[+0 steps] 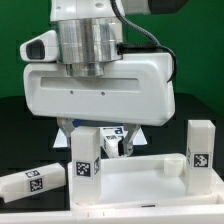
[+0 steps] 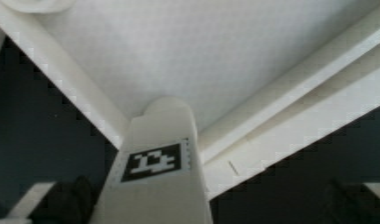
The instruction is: Assemble desk
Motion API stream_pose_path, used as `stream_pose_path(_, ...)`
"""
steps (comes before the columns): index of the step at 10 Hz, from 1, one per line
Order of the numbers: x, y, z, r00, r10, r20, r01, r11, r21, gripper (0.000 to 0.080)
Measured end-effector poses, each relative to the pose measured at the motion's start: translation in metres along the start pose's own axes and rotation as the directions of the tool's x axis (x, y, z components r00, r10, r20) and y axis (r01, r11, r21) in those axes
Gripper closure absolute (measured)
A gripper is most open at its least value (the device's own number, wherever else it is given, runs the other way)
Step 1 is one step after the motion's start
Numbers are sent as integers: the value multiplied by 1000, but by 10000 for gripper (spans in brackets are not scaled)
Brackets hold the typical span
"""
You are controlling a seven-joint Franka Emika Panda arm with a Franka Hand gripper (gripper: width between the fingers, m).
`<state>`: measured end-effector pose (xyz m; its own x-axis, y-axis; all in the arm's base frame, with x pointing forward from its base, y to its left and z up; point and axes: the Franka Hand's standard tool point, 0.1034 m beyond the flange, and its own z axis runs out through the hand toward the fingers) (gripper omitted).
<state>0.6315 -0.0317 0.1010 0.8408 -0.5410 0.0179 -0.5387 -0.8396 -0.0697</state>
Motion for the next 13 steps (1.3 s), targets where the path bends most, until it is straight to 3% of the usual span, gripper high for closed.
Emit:
stream_pose_path(2, 1, 3, 0, 1000, 23, 0, -23, 1000, -3, 416)
stream_pose_path(3, 2, 6, 0, 998, 66, -1, -66, 998, -4, 416)
stream_pose_path(4, 1, 9, 2, 986, 165, 5, -165, 986, -11, 508)
stream_pose_path(6, 0, 8, 2, 944, 330, 6, -330, 944, -10, 509)
stream_pose_path(8, 0, 9, -1, 778, 628, 20, -628, 778, -22, 510)
stream_pose_path(11, 3, -2, -3, 361, 929, 83, -933, 361, 17, 511)
stream_pose_path(13, 4, -2, -2, 252, 964, 79, -968, 252, 21, 511)
